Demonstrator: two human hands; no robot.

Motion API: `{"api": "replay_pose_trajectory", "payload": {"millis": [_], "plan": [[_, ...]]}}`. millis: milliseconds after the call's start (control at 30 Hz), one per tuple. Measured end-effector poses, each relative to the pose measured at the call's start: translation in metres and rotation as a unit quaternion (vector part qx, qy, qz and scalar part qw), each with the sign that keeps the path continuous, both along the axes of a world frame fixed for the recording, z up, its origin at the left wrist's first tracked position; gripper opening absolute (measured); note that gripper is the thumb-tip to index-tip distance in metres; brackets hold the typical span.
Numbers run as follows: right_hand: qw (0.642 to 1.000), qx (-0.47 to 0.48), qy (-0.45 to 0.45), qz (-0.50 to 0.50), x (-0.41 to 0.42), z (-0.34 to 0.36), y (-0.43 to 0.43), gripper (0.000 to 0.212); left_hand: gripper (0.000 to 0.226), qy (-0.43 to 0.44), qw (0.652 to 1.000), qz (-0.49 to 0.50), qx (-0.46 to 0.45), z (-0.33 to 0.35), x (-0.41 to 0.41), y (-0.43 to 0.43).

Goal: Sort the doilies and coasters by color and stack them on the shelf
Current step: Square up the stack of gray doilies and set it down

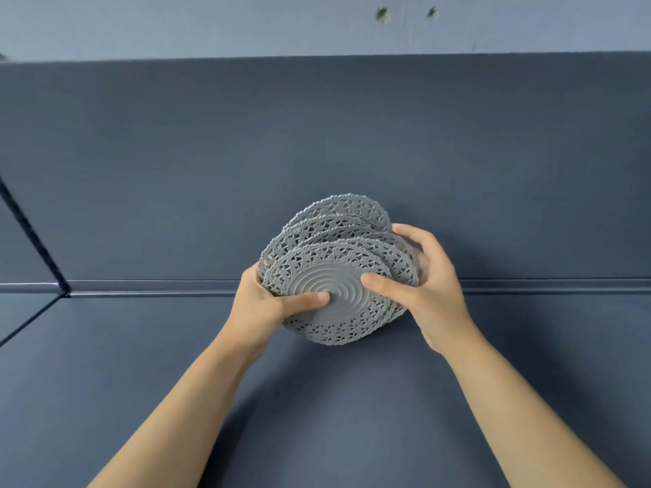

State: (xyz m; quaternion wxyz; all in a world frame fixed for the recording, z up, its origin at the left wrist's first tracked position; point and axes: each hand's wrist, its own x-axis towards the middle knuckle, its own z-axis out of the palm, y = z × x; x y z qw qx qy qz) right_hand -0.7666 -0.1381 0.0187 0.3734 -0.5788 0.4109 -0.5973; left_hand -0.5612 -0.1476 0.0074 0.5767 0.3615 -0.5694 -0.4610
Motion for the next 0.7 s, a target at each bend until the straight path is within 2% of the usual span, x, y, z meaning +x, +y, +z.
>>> {"api": "replay_pose_trajectory", "payload": {"millis": [133,267,467,567,700], "plan": [[0.999,-0.023,0.026,0.008,-0.005,0.007,0.003,0.066,0.063,0.007,1.0,-0.001,0.01,0.002,-0.002,-0.003],[0.997,0.049,0.049,0.033,-0.004,-0.002,0.003,0.062,0.084,0.034,0.998,0.043,0.042,0.0,0.001,-0.005],[0.993,0.087,-0.063,0.049,0.001,-0.014,-0.007,0.061,0.074,0.022,0.999,0.001,0.042,-0.006,-0.005,-0.006],[0.994,0.064,-0.068,0.056,0.013,-0.017,-0.007,0.066,0.058,0.0,1.0,-0.01,0.005,-0.002,-0.008,-0.002],[0.995,-0.009,-0.099,0.029,0.013,-0.011,-0.001,0.084,0.071,0.001,0.999,0.026,-0.03,0.003,-0.006,0.002]]}}
